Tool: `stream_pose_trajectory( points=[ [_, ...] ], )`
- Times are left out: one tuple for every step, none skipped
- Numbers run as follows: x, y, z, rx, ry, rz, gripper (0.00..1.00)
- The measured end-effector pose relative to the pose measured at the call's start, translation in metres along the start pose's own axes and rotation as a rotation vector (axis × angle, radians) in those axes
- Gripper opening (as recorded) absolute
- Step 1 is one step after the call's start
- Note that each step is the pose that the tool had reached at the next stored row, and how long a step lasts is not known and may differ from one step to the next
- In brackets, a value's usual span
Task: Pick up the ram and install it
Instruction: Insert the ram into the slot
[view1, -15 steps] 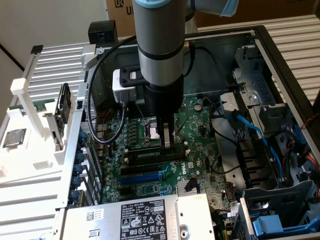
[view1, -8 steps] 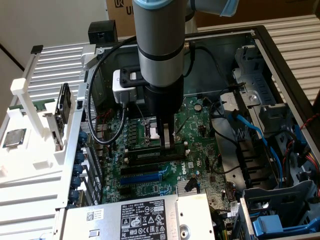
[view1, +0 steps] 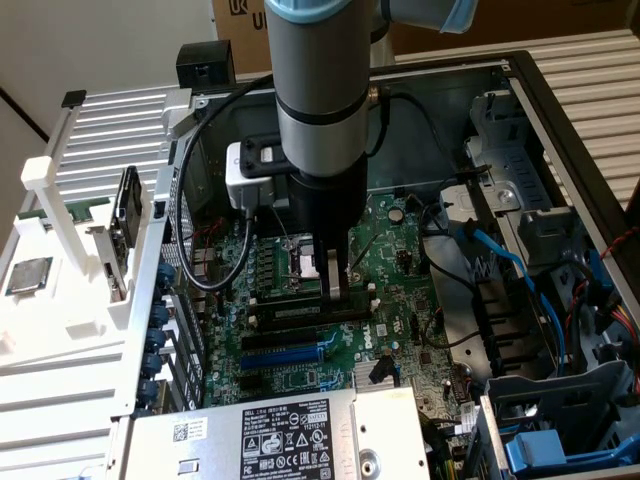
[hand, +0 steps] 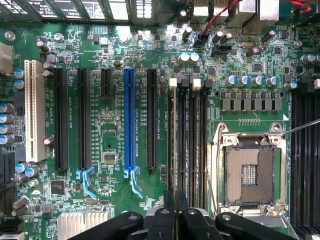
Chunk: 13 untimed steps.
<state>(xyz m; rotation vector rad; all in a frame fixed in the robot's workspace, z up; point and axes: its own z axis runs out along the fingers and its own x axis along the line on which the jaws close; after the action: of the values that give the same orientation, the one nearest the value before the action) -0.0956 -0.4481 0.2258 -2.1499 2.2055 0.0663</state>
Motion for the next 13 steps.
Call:
stream_pose_trajectory(
  points=[
    [0.0000, 0.0000, 0.0002, 0.0001, -0.0002, 0.000, 0.12],
    [0.0000, 0.0000, 0.0008, 0.0001, -0.0001, 0.000, 0.12],
    [0.0000, 0.0000, 0.0008, 0.0001, -0.0001, 0.000, 0.12],
    [0.0001, 0.0000, 0.0008, 0.0000, 0.0001, 0.000, 0.12],
    [0.0001, 0.0000, 0.0009, 0.0001, 0.0000, 0.000, 0.12],
    [0.0000, 0.0000, 0.0009, 0.0001, -0.0001, 0.000, 0.12],
    [0.0000, 0.0000, 0.0010, 0.0001, -0.0001, 0.000, 0.12],
    [0.0000, 0.0000, 0.0009, 0.0002, -0.0001, 0.000, 0.12],
    [0.0000, 0.0000, 0.0010, 0.0002, -0.0002, 0.000, 0.13],
    [0.0000, 0.0000, 0.0010, 0.0002, -0.0002, 0.000, 0.20],
    [0.0000, 0.0000, 0.0010, 0.0002, -0.0001, 0.000, 0.20],
    [0.0000, 0.0000, 0.0010, 0.0002, -0.0001, 0.000, 0.20],
    [0.0000, 0.0000, 0.0010, 0.0001, -0.0001, 0.000, 0.20]
  ],
)
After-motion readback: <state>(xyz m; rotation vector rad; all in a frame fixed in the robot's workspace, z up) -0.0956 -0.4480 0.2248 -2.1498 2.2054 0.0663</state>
